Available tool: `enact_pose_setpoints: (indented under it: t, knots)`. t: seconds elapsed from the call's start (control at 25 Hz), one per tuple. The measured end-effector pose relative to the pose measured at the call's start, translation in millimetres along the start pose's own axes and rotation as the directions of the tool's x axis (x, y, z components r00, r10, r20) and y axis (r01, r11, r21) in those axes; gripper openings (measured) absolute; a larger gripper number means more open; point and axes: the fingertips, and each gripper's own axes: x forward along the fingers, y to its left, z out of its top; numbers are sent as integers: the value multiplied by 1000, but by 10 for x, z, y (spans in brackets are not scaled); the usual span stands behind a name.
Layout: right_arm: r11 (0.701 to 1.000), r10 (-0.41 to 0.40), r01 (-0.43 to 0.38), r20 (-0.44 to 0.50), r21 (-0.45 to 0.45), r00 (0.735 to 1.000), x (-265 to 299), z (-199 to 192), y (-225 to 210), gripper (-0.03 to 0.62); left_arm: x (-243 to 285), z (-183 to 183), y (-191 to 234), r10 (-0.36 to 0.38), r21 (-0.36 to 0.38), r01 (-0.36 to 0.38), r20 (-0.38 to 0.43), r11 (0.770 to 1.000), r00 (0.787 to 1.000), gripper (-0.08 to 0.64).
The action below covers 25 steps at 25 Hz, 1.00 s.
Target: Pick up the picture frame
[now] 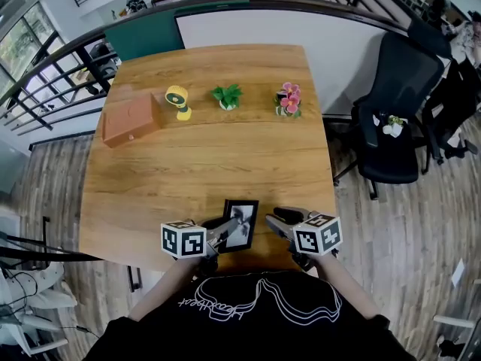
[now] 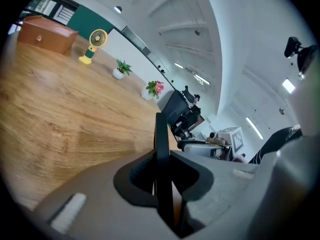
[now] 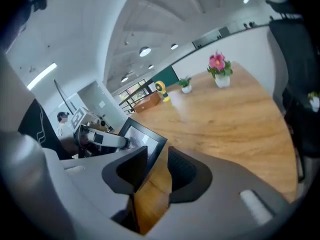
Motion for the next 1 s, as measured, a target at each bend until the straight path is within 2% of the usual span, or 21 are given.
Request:
enact_pose_setpoints:
  t: [0.08,0.16,0.28,0.48,0.76,0.88,1.0]
  knots:
    - [997,-10,14,56,-75,998,-140,154,76,147,-76,90,-86,-5,31,4,23,1000,1000,63]
    - [993,-9,20,95,-113,995,-253,242,171,136,-167,181,-194,-11,77,8,45,997,999,61]
    - [987,-24,47,145,-154,989,-373,321,327,81,-346,321,-321,-12,145,-2,93,989,996,61]
    - [979,-35,79,227,-187,973,-549,311,718,32,-761,359,-499,-31,184,-2,177,983,984,61]
    - [979,37,32,327,-202,944,-610,208,1474,26,-1398,150,-692,-63,244,5,231,970,971,61]
    - [977,76,3,362,-213,929,-668,165,1757,27,-1574,62,-806,-89,264,23,241,964,966,60]
    - [978,81,2,389,-209,918,-730,106,1929,26,-1707,-4,-910,-123,287,50,242,957,962,60]
